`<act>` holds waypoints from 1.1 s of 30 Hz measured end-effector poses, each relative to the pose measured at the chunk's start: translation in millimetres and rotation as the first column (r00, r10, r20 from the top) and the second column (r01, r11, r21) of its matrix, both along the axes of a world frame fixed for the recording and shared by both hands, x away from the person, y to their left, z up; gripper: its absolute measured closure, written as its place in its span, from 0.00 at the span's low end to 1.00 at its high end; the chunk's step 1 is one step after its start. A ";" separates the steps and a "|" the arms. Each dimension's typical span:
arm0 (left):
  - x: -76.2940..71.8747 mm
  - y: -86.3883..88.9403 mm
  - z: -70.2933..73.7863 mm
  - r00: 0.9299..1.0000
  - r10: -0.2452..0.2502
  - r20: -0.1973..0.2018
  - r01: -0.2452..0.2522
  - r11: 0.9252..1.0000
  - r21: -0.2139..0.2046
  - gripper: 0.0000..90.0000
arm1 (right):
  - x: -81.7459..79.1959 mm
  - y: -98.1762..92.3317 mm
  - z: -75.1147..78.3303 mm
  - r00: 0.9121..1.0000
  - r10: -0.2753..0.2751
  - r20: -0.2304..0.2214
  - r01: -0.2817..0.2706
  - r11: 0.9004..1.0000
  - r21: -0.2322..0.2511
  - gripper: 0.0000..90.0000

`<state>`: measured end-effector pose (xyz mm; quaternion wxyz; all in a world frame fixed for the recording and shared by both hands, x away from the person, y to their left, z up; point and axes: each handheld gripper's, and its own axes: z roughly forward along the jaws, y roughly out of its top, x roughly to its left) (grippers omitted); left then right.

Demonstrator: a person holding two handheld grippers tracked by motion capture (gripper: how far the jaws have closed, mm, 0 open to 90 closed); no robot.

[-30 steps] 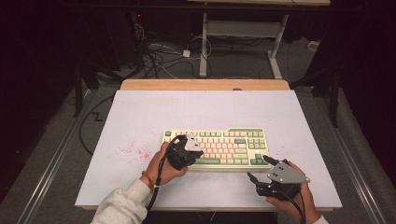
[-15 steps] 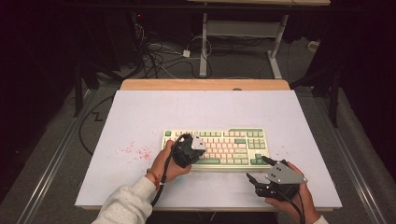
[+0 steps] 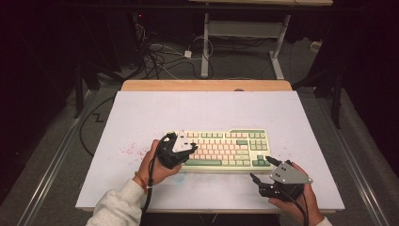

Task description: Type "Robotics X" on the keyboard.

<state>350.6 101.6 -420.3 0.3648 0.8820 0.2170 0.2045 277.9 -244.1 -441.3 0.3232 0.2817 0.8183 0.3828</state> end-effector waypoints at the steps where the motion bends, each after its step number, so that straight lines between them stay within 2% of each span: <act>1: -1.7 3.5 -1.0 1.000 0.003 0.007 -0.003 1.000 -0.006 0.87 | 0.2 -0.3 0.0 1.000 -0.002 -0.002 0.002 1.000 0.002 0.29; 5: -8.4 14.9 -3.9 0.999 0.002 0.032 -0.001 1.000 -0.008 0.79 | 0.4 -1.6 0.7 1.000 -0.005 -0.002 0.005 1.000 0.009 0.29; 8: -14.6 23.5 -7.2 0.997 0.022 0.068 -0.021 1.000 -0.014 0.66 | 0.8 -2.1 0.9 1.000 -0.007 -0.002 0.007 1.000 0.012 0.29; 9: -16.6 27.0 -8.1 0.997 0.028 0.075 -0.026 0.999 -0.028 0.60 | 1.0 -2.5 1.0 1.000 -0.007 -0.001 0.007 1.000 0.010 0.29; 11: -20.7 33.2 -10.1 0.994 0.063 0.093 -0.061 0.998 -0.028 0.46 | 1.7 -3.5 1.7 1.000 -0.011 -0.003 0.011 1.000 0.018 0.30; 16: -29.9 48.4 -16.3 0.990 0.085 0.112 -0.083 0.996 -0.029 0.27 | 4.0 -4.1 3.1 1.000 -0.016 -0.003 0.016 1.000 0.024 0.31; 18: -31.5 54.8 -18.4 0.990 0.089 0.107 -0.087 0.996 -0.026 0.24 | 6.6 -2.9 4.2 1.000 -0.023 -0.019 0.023 0.999 0.032 0.33; 26: -42.6 78.4 -31.7 0.985 0.148 0.094 -0.145 0.989 -0.037 0.19 | 16.2 -2.4 7.2 0.996 0.044 -0.077 -0.041 0.998 0.051 0.43; 28: -45.6 83.2 -35.6 0.984 0.159 0.078 -0.156 0.987 -0.040 0.19 | 20.6 -2.8 9.3 0.996 0.044 -0.075 -0.040 0.997 0.063 0.50; 30: -48.7 86.1 -37.9 0.983 0.170 0.077 -0.169 0.985 -0.021 0.19 | 27.1 -2.1 13.3 0.995 0.047 -0.085 -0.040 0.996 0.083 0.57; 33: -53.4 90.9 -39.0 0.982 0.180 0.063 -0.177 0.983 -0.042 0.19 | 37.5 3.2 19.0 0.995 0.047 -0.092 -0.040 0.996 0.077 0.69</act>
